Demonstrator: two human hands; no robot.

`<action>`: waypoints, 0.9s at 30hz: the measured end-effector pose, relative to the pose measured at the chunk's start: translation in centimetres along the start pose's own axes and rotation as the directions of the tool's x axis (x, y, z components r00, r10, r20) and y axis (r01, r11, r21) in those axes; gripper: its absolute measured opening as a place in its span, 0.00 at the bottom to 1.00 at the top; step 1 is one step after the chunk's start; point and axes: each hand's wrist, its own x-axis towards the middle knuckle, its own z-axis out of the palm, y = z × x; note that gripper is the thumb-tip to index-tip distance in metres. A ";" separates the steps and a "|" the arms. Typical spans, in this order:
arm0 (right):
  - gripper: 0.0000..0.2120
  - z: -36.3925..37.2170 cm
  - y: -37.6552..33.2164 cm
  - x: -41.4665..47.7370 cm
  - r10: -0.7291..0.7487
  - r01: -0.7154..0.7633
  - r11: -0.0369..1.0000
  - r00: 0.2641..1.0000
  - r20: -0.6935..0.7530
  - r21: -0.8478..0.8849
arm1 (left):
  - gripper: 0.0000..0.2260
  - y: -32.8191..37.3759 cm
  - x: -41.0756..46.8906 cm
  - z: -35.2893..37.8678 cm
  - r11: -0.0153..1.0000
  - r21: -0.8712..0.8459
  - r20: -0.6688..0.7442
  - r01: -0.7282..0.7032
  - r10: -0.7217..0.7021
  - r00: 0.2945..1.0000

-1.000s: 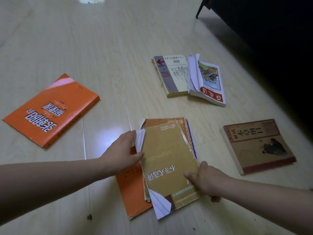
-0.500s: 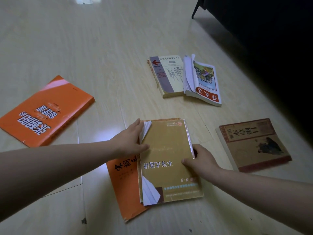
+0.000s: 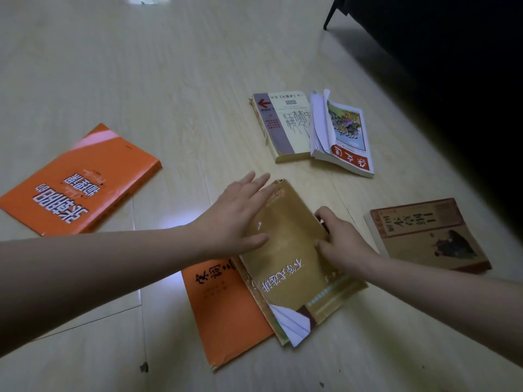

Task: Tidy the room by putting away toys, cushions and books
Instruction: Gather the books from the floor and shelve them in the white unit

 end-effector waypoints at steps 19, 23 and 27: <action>0.38 0.9 -0.7 0.8 -0.130 0.176 0.887 0.982 0.134 -0.426 | 0.10 -1.9 -3.6 2.2 0.833 -0.091 0.345 0.545 -0.487 0.802; 0.45 0.4 0.6 0.2 -0.018 0.079 0.942 0.982 0.186 -0.327 | 0.09 -1.8 -3.8 2.6 0.816 -0.098 0.325 0.570 -0.515 0.793; 0.33 -0.8 1.3 1.4 0.041 -0.008 0.955 0.993 0.107 -0.296 | 0.09 -1.8 -3.5 2.1 0.835 -0.040 0.313 0.548 -0.510 0.801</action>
